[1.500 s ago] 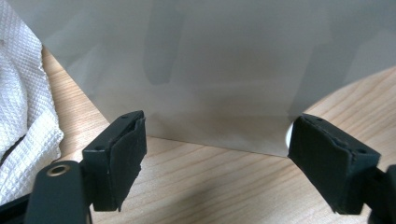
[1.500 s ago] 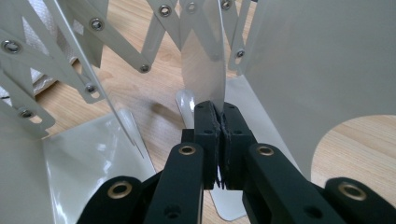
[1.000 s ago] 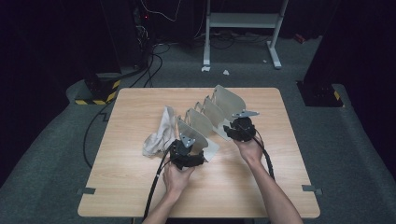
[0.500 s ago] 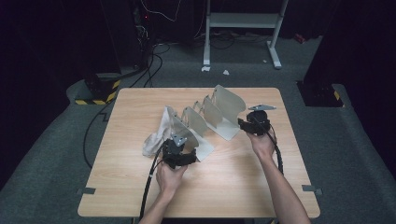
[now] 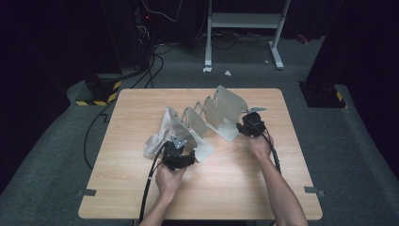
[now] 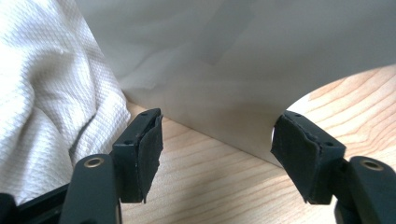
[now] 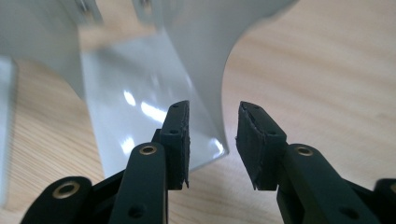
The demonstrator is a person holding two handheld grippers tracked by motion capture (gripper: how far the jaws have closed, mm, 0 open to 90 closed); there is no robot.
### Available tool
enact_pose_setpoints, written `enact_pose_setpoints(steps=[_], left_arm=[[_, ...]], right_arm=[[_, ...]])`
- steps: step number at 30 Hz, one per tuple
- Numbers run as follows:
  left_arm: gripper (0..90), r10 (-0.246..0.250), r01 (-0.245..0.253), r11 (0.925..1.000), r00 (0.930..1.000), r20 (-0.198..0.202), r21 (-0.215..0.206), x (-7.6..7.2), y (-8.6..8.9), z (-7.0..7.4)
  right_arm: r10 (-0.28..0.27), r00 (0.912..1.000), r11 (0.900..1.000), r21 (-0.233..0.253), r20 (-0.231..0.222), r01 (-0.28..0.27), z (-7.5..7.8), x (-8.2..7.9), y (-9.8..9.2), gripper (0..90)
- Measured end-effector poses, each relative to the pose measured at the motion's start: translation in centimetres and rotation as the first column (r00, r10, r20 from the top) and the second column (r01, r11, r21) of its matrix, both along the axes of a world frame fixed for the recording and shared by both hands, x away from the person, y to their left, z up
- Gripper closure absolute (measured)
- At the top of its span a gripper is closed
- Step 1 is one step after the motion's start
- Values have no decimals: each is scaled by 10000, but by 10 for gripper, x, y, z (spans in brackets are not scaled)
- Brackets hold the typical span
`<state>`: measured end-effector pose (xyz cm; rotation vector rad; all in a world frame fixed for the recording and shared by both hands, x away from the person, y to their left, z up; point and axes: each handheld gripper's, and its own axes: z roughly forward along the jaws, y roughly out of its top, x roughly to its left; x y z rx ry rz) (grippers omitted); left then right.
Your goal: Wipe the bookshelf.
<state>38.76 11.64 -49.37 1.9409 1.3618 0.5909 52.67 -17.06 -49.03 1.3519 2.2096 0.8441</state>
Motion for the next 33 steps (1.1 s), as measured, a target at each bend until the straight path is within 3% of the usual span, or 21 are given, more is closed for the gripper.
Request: enact_pose_setpoints(steps=[2,7,9,12,15,16,18,20,24,28,29,31,32,33], left_arm=[[337,23,-24,9999,10000,-85,-132,0,2,-3],[347,-64,63,10000,9999,-157,-64,-1,6,-5],[345,-97,98,9999,9998,-144,76,-2,8,-6],[350,-3,2,10000,9997,-238,-36,-4,10,-6],[372,78,-78,10000,9996,-259,-9,-4,10,-6],[373,43,-45,10000,9996,-288,-58,-5,9,-6],[370,56,-58,10000,9997,-240,-65,-6,8,-6],[353,13,-20,9995,9997,-231,-300,-6,6,-4],[342,95,-102,9989,9998,-149,-461,-3,4,-3],[350,259,-246,9982,9994,225,-542,-2,0,0],[355,259,-246,9982,9994,225,-542,-2,0,0],[367,265,-236,9973,9988,412,-689,-2,0,3],[367,243,-207,9966,9987,446,-793,-2,1,3],[374,99,-75,9981,9992,384,-614,0,0,4]], right_arm=[[-40,9996,10000,8,-281,40,-9,3,3,645],[348,9992,9985,422,-182,-340,-15,7,7,672],[309,9992,9987,417,-239,-299,-20,10,7,687],[226,9994,9986,485,-259,-214,-27,11,6,707],[173,9994,9986,514,-312,-157,-27,12,6,729],[174,9997,9994,292,-181,-169,-26,11,6,745],[205,9997,9991,367,-119,-200,-22,8,4,741],[91,9999,9998,148,61,-92,-18,6,2,724],[-87,9998,9989,469,151,80,-11,6,-3,679],[169,9960,9974,680,876,-229,15,-7,-12,679],[169,9960,9974,680,876,-229,15,-7,-12,679],[57,9897,9951,968,1430,-197,34,-12,-17,683],[57,9897,9951,968,1430,-197,34,-12,-17,683],[62,9899,9982,586,1416,-146,42,-10,-16,700]])
